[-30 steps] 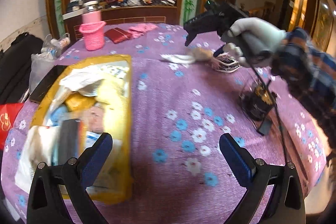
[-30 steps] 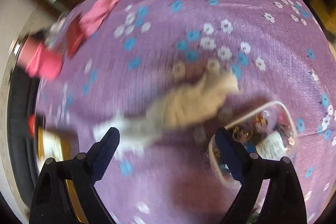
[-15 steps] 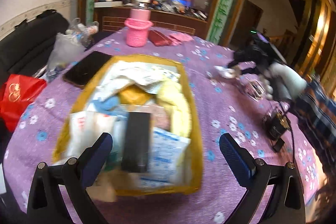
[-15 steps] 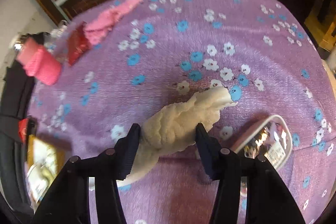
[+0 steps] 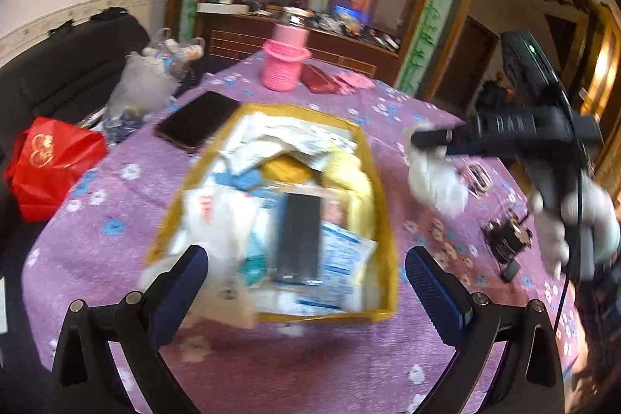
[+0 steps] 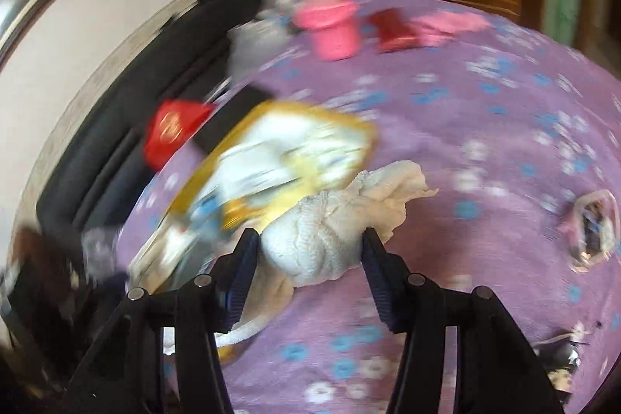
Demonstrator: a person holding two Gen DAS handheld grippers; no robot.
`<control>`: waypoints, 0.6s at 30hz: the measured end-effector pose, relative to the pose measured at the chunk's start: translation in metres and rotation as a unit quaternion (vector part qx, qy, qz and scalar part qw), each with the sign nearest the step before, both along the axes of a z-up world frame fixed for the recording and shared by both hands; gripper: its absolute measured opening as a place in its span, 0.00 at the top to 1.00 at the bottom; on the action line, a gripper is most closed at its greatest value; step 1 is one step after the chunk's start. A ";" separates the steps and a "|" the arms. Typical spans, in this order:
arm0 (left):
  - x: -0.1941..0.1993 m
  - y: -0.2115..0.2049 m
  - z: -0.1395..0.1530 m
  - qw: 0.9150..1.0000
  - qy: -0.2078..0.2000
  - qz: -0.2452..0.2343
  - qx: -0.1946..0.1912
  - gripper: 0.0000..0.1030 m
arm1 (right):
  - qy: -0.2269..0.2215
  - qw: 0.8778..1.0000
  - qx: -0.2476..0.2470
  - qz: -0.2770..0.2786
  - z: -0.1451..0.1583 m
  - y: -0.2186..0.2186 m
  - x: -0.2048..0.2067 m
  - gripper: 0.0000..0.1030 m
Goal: Organize soft objects
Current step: 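Carry the white towel to the box and release it with the right tool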
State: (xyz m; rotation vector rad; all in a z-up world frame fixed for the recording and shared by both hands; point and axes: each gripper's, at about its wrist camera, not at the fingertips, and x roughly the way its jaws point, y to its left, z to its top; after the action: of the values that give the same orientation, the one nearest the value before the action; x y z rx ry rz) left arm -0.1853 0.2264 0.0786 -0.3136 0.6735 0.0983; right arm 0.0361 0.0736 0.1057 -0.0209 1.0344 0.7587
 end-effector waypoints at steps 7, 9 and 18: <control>-0.017 0.025 0.000 0.999 -0.005 0.040 -0.005 0.00 | -0.057 0.991 -0.054 0.110 -0.020 0.090 -0.049 0.47; -0.018 0.026 0.000 0.999 -0.006 0.040 -0.005 0.00 | -0.079 0.986 -0.073 0.129 -0.027 0.109 -0.054 0.44; -0.015 0.026 -0.001 0.997 -0.015 0.068 0.029 0.00 | -0.141 0.979 -0.079 0.124 -0.018 0.120 -0.065 0.19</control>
State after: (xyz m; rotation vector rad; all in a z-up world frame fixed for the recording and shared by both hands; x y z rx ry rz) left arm -0.2001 0.2527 0.0773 -0.3053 0.6186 0.2424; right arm -0.0285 0.1933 0.0876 -0.3911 0.8249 0.8698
